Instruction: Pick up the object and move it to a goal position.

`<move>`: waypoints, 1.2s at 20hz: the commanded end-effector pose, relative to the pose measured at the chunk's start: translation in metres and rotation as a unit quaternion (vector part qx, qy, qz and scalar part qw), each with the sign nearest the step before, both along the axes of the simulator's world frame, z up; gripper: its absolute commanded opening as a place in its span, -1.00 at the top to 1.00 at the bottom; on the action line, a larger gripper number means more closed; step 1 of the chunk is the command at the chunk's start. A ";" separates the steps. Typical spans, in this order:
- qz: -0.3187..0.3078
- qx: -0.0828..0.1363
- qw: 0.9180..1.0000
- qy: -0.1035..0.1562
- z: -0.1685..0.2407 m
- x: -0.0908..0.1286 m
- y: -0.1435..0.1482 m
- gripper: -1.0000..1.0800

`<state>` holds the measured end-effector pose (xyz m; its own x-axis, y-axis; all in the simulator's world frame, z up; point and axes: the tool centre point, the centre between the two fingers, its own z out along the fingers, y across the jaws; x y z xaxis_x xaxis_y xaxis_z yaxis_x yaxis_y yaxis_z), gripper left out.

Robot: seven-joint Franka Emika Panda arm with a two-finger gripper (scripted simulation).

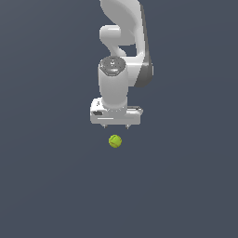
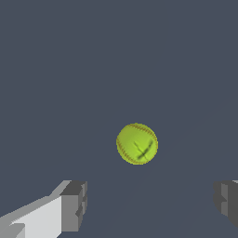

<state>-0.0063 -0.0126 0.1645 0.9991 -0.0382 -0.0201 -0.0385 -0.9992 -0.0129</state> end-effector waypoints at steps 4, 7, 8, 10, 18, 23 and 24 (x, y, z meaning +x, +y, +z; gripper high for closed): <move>0.002 0.003 1.000 -0.004 0.002 0.002 0.003 -0.92; 0.010 0.010 1.000 -0.012 0.008 0.007 0.012 -0.92; 0.013 0.012 1.000 -0.015 0.010 0.009 0.014 -0.92; 0.018 0.014 1.000 -0.017 0.013 0.010 0.017 -0.92; 0.008 0.013 1.000 -0.016 0.009 0.010 0.015 -0.92; -0.022 0.011 1.000 -0.015 0.000 0.010 0.013 -0.92; -0.030 0.011 0.999 -0.014 -0.003 0.010 0.012 -0.92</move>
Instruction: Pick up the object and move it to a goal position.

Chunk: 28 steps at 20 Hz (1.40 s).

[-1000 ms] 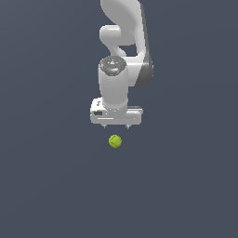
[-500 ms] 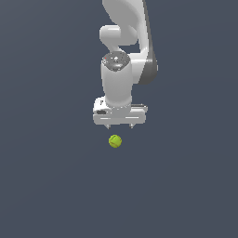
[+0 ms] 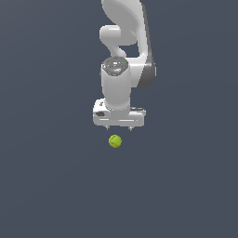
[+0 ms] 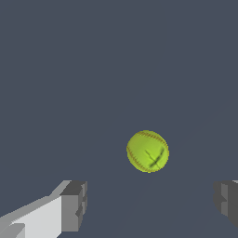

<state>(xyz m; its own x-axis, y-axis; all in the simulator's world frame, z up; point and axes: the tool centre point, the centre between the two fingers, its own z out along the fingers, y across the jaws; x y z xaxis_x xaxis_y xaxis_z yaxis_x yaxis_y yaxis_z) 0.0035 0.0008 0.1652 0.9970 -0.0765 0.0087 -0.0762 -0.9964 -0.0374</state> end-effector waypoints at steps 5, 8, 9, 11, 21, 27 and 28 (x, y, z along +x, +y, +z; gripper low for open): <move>-0.061 -0.003 0.998 0.004 -0.020 -0.001 -0.005 -0.92; -0.100 -0.005 0.995 0.006 -0.033 -0.002 -0.009 -0.92; -0.114 -0.006 0.993 0.006 -0.037 -0.002 -0.010 -0.92; -0.138 -0.008 0.990 0.007 -0.045 -0.003 -0.012 -0.92; -0.217 -0.015 0.976 0.010 -0.070 -0.006 -0.020 -0.92; -0.229 -0.016 0.973 0.010 -0.074 -0.007 -0.021 -0.92; -0.227 -0.016 0.974 0.010 -0.073 -0.007 -0.021 -0.92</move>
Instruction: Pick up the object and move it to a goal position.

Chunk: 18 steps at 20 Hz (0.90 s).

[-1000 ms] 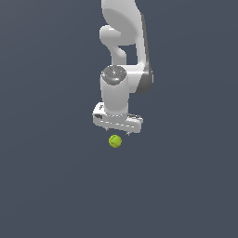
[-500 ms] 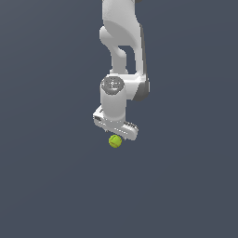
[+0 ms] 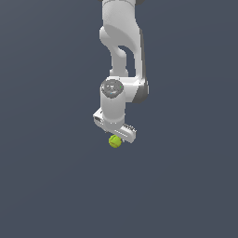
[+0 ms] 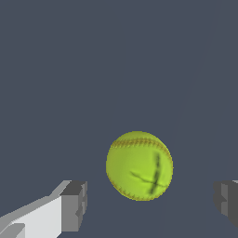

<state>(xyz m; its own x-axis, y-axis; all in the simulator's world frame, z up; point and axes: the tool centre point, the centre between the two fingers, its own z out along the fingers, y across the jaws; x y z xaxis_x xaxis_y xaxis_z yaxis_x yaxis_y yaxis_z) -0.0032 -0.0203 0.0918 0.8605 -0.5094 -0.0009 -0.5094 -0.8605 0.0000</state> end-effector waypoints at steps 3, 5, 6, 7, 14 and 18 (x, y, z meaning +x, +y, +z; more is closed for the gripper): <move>0.000 0.000 1.000 0.000 -0.003 0.000 0.000 -0.92; 0.000 0.000 1.000 0.000 -0.009 0.000 0.000 -0.92; -0.001 0.000 1.000 0.000 -0.014 0.000 0.000 -0.92; -0.001 0.000 1.000 0.000 -0.018 0.000 0.000 -0.92; -0.002 0.000 1.000 0.000 -0.048 -0.001 0.000 -0.92; -0.002 0.000 1.000 0.000 -0.050 0.000 0.000 1.00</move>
